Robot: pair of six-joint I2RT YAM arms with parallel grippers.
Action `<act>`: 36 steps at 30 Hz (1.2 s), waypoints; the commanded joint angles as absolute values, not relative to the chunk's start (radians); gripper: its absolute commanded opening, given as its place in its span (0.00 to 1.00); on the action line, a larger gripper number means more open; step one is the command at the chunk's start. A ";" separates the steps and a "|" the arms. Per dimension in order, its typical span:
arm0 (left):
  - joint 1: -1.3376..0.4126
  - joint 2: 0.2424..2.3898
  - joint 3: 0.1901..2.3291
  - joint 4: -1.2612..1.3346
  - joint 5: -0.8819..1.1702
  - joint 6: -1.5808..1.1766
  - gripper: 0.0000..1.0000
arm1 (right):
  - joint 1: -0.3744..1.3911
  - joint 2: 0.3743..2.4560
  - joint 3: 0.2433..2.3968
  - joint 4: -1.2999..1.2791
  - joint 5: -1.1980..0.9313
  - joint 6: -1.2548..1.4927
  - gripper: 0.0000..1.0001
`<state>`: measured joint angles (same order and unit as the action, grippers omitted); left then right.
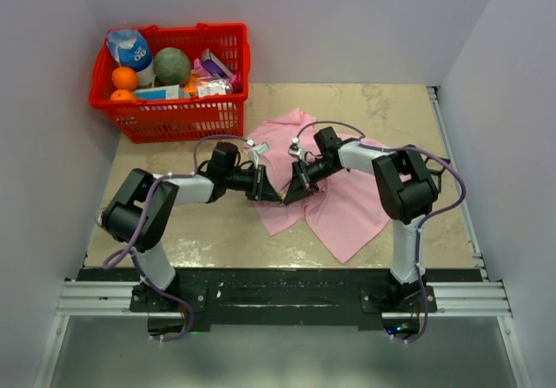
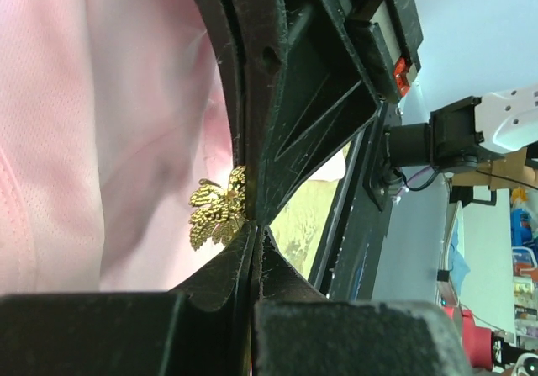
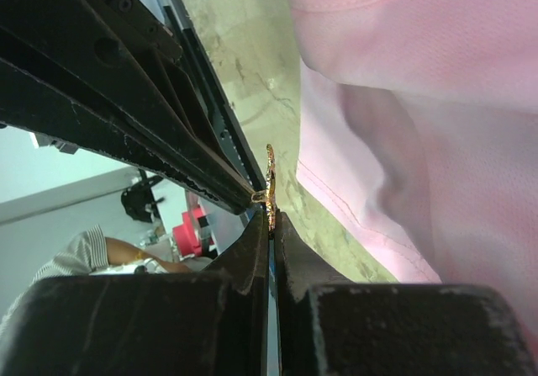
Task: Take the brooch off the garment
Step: Close the brooch.
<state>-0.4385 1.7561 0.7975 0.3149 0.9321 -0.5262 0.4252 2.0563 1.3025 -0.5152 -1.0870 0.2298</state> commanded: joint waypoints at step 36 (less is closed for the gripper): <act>-0.459 1.897 0.842 0.267 0.965 -0.485 0.00 | 0.417 2.292 1.281 -0.528 -1.083 0.235 0.00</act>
